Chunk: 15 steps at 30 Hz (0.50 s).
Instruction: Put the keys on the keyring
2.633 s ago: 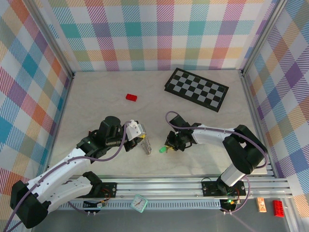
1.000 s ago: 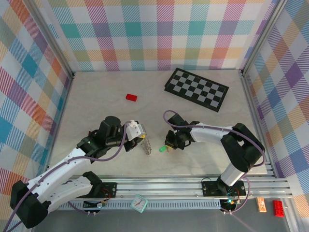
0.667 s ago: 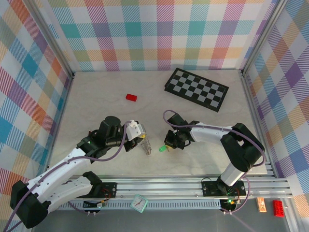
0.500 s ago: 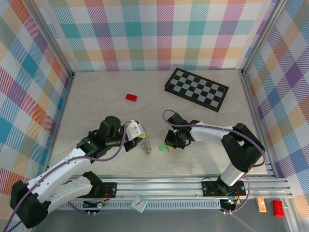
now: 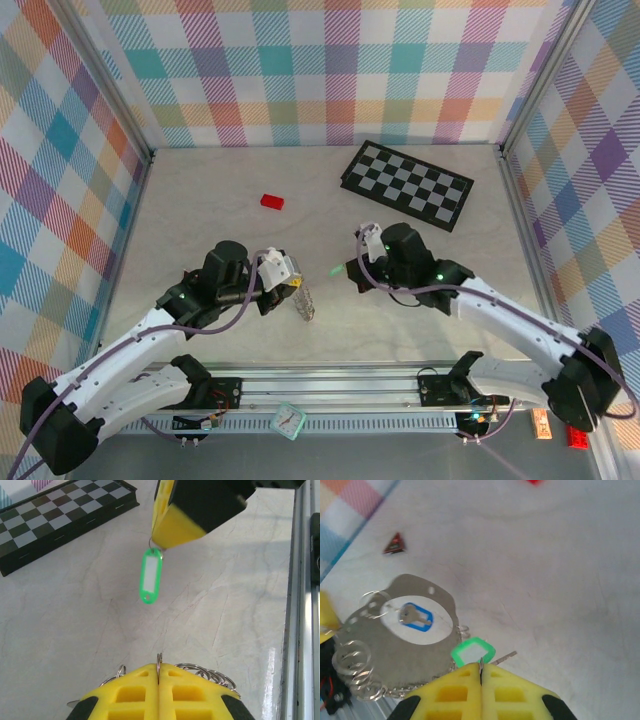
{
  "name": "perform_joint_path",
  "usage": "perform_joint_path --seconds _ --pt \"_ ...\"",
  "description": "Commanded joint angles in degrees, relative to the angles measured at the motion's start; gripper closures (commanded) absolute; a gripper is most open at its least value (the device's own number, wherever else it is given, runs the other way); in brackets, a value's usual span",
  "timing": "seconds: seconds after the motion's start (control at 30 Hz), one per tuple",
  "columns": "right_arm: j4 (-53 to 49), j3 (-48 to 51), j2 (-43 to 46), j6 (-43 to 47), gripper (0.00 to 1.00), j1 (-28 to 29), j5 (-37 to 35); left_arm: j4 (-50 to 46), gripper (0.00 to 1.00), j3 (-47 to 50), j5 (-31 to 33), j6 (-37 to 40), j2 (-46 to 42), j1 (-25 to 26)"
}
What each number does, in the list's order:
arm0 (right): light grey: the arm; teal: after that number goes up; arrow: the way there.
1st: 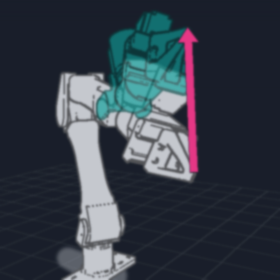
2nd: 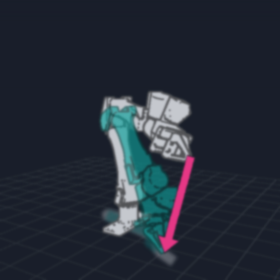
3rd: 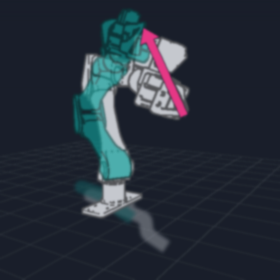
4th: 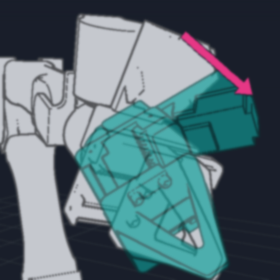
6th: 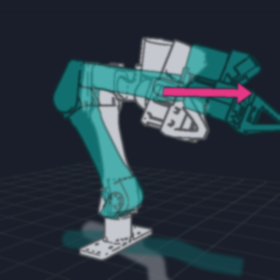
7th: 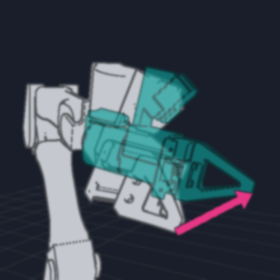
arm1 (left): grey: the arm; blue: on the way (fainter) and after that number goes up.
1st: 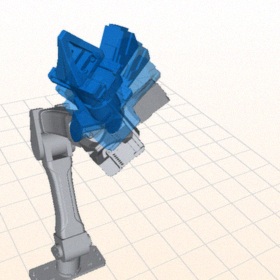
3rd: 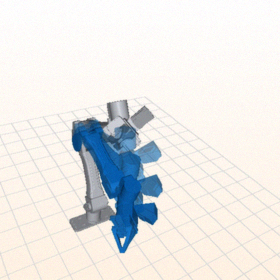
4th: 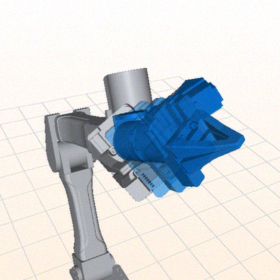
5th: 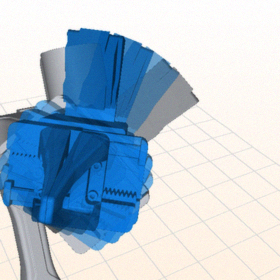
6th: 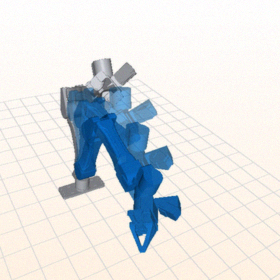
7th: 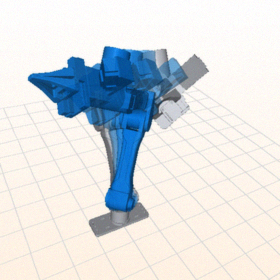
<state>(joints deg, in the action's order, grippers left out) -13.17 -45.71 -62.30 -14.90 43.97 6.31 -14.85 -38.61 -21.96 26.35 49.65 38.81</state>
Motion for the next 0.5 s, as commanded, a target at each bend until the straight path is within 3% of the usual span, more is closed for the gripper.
perform_joint_path --seconds 0.0,0.3,0.47 --pt "5.83 2.45 3.52 16.19 1.00 0.59 5.39 1.41 1.00 -0.06 -3.19 -2.23 -1.41 -0.31" --pt "10.27 4.22 7.20 34.63 1.00 2.66 11.95 2.06 1.00 -0.24 -7.00 -5.67 -1.23 -0.31" --pt "11.12 4.53 6.03 46.89 1.00 5.63 10.51 2.89 1.00 -0.27 -8.43 -6.13 -0.88 -0.31"
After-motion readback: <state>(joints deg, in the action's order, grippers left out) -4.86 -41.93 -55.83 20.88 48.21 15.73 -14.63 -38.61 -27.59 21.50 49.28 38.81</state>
